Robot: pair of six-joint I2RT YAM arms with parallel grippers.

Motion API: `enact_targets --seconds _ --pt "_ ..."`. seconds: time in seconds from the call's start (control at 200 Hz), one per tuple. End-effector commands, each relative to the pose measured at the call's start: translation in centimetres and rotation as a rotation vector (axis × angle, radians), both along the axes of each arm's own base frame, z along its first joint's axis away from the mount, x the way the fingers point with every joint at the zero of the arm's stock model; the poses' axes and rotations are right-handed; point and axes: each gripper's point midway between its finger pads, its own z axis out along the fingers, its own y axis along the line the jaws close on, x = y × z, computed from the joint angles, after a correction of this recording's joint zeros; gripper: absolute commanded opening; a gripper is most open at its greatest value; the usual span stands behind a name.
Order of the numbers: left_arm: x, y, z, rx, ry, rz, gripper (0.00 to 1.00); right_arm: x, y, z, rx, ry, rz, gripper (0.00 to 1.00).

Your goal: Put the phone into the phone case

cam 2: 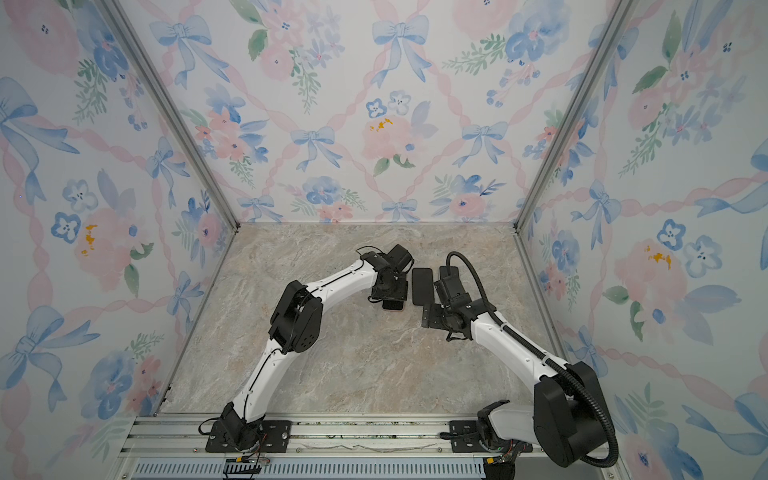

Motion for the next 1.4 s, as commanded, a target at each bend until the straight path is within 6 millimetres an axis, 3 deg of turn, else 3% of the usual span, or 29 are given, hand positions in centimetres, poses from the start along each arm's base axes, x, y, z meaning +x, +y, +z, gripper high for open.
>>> enact_targets --seconds 0.0,0.45,0.67,1.395 --pt "0.9 -0.3 0.0 -0.023 -0.002 0.006 0.59 0.0 -0.5 0.5 -0.017 0.002 -0.004 0.93" --pt "2.9 -0.6 -0.3 -0.058 -0.008 0.026 0.59 0.0 -0.6 0.6 -0.021 0.004 -0.003 0.93" --pt "2.8 -0.8 -1.0 -0.063 0.006 0.024 0.59 -0.2 -0.7 0.4 -0.024 0.008 -0.003 0.93" --pt "1.4 -0.6 -0.7 -0.072 0.043 0.025 0.81 0.0 -0.4 -0.3 -0.016 0.019 -0.003 0.93"
